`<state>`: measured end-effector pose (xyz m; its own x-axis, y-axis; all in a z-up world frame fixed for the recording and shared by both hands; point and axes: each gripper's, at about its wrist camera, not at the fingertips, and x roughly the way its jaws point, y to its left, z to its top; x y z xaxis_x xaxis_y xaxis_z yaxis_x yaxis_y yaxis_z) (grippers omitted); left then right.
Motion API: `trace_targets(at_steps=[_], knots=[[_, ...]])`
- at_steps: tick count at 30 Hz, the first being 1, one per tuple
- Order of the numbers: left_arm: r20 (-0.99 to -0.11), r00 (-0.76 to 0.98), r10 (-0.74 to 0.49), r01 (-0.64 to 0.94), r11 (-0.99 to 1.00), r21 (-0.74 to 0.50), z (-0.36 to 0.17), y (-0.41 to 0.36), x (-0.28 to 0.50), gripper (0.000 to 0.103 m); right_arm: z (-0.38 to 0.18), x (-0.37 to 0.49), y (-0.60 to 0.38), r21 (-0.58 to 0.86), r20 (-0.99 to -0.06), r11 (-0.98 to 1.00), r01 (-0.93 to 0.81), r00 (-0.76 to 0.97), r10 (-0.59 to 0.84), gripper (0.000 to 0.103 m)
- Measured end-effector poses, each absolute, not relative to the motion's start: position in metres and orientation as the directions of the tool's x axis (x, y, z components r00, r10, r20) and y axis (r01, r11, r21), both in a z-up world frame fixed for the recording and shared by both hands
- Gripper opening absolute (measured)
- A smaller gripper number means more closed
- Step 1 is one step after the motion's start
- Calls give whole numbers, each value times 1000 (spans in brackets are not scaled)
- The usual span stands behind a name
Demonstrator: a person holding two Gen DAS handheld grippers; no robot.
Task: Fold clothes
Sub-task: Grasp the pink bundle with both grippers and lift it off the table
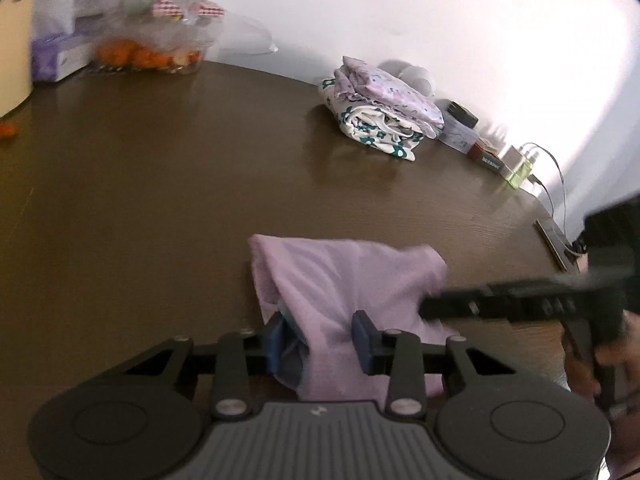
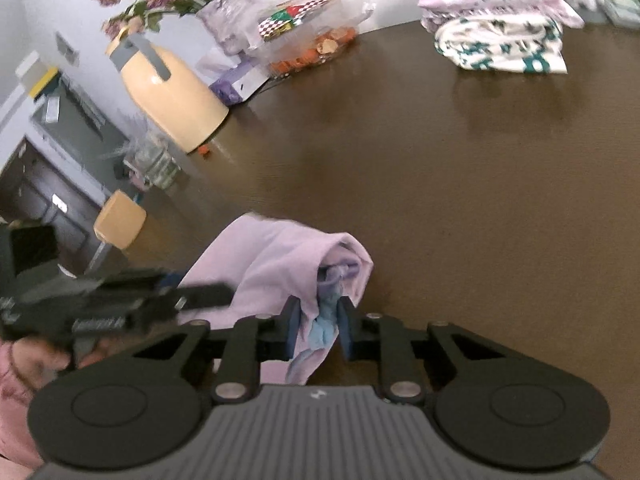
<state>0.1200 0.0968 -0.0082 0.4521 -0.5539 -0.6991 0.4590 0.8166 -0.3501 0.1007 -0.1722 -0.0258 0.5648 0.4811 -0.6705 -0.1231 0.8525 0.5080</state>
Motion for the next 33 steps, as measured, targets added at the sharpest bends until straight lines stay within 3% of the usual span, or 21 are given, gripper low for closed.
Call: trace_targets(at_steps=[5, 7, 8, 9, 10, 11, 13, 15, 19, 28, 31, 33], knots=[[-681, 511, -525, 388, 847, -363, -11, 94, 102, 35, -23, 106, -175, 468, -689, 863, -190, 533, 491, 20], [-674, 532, -513, 374, 856, -357, -8, 94, 100, 38, -24, 103, -178, 479, -680, 855, -198, 532, 504, 24], [-669, 544, -507, 370, 860, -351, -5, 94, 98, 48, -23, 101, -180, 487, -670, 849, -202, 538, 512, 29], [-663, 558, -500, 365, 865, -345, -2, 95, 96, 64, -20, 98, -183, 485, -658, 849, -209, 552, 511, 48], [-655, 574, -492, 358, 870, -340, 0, 97, 93, 72, -18, 94, -185, 482, -646, 850, -215, 567, 510, 60], [-647, 587, -486, 347, 873, -341, 1, 99, 90, 81, -15, 90, -187, 478, -634, 850, -222, 582, 509, 65], [-632, 609, -480, 321, 877, -356, 2, 103, 85, 86, -10, 82, -192, 464, -611, 856, -228, 618, 495, 89], [-618, 623, -480, 291, 875, -386, 0, 107, 82, 96, -8, 78, -195, 465, -589, 854, -233, 639, 494, 100], [-607, 633, -481, 264, 871, -414, -3, 112, 82, 103, -9, 75, -194, 450, -571, 857, -251, 658, 492, 103], [-616, 617, -490, 260, 866, -428, -9, 117, 95, 103, -23, 88, -188, 446, -591, 855, -264, 631, 503, 103], [-615, 614, -495, 273, 864, -422, -11, 114, 98, 99, -26, 94, -186, 443, -594, 853, -274, 623, 509, 102], [-620, 609, -496, 278, 865, -418, -12, 112, 101, 88, -27, 97, -184, 444, -595, 851, -279, 618, 514, 101]])
